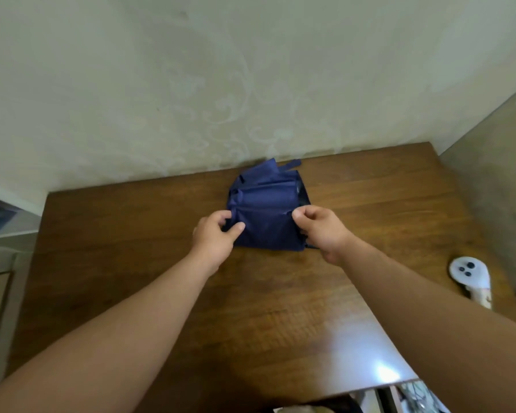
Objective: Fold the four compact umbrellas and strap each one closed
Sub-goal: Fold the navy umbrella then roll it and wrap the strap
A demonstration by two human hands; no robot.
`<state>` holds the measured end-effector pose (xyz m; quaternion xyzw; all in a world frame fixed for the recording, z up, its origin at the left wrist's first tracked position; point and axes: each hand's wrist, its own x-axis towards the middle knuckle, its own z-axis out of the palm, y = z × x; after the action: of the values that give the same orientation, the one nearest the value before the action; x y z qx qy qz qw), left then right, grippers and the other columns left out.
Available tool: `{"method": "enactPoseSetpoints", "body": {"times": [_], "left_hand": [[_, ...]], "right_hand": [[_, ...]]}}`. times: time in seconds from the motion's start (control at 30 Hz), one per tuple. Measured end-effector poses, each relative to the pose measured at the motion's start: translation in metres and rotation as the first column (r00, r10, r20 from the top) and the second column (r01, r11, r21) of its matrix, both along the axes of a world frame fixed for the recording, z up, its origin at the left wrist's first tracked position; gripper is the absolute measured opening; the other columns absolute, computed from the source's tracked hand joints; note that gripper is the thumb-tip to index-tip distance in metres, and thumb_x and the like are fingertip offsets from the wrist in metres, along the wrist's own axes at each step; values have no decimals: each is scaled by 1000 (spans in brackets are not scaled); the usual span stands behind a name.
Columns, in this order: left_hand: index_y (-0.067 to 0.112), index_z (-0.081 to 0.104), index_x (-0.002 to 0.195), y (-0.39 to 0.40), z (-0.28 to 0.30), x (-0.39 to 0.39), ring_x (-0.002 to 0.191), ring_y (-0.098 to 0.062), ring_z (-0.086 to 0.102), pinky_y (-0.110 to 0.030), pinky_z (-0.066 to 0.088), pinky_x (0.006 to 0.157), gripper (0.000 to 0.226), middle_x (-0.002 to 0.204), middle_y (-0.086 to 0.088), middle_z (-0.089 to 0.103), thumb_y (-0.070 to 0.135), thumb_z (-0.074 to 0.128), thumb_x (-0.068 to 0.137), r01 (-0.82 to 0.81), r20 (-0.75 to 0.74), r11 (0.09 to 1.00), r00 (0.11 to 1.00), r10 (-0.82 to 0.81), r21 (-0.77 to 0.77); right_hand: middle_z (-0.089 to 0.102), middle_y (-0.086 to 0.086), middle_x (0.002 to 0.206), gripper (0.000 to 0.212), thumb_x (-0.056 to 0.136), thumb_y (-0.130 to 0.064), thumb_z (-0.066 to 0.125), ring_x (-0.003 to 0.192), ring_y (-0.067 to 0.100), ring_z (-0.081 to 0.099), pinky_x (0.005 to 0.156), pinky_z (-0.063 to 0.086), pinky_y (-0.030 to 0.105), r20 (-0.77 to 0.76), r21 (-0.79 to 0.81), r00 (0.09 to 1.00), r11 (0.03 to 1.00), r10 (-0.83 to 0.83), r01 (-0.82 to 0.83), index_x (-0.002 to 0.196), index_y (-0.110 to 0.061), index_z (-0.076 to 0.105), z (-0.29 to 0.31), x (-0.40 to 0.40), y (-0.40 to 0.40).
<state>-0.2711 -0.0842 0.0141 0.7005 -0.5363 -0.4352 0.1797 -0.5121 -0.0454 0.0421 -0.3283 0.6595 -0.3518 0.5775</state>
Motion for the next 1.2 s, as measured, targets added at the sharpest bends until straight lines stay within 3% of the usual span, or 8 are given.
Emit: {"method": "enactPoseSetpoints", "body": {"times": [0.13,0.27,0.37,0.43,0.6,0.8,0.93,1.2], "left_hand": [[21,67,105,2,10,3,92,-17,63,-30,46,70,20,102,1,68,41,66,103,-58,-165,998,984,62,32],[18,53,87,11,11,17,76,-16,47,-31,39,67,25,82,1,54,33,62,105,-23,-211,999,977,29,34],[19,55,96,18,11,25,85,-17,55,-30,44,73,16,94,0,62,28,66,104,-81,-254,995,962,95,65],[23,57,111,20,14,28,98,-17,62,-31,49,82,13,110,1,66,25,67,103,-131,-302,987,941,154,94],[33,66,116,23,22,28,107,-16,65,-38,56,94,20,113,5,67,18,66,103,-99,-322,994,941,107,40],[34,73,109,27,22,27,107,-17,66,-35,56,92,20,113,6,71,16,65,104,-67,-312,998,948,66,10],[35,71,113,32,26,28,111,-15,65,-37,56,99,22,116,10,70,17,64,105,-55,-286,998,956,58,17],[34,70,122,38,26,33,111,-11,65,-34,54,98,33,112,14,69,11,72,98,-3,-219,1000,976,8,22]], "right_hand": [[56,4,88,20,108,-20,55,86,20,48,79,39,34,5,-37,998,997,70,-70,92,-18,67,0,-2,19],[60,-1,83,24,108,-23,55,80,15,51,73,41,29,-83,-27,995,999,-47,45,88,-20,68,5,5,30],[61,-1,76,22,106,-22,59,68,14,49,62,40,27,-145,-13,950,960,-277,279,87,-18,70,2,21,57],[63,1,80,13,104,-23,62,69,17,53,63,45,30,-187,23,931,946,-313,322,95,-18,70,-3,32,87],[61,-5,85,20,100,-30,68,71,11,60,67,53,28,-366,-1,913,981,-180,193,120,-31,66,-1,38,105],[58,-4,108,40,95,-39,73,98,14,61,94,53,33,-619,-87,786,994,4,-74,134,-32,65,19,35,73],[53,-5,108,24,92,-36,76,97,17,59,86,52,33,-725,-174,686,980,-58,-101,113,-32,66,21,39,62],[47,-9,103,20,93,-35,77,93,12,54,87,48,27,-724,-194,688,972,-50,-133,108,-24,72,20,37,57]]}}
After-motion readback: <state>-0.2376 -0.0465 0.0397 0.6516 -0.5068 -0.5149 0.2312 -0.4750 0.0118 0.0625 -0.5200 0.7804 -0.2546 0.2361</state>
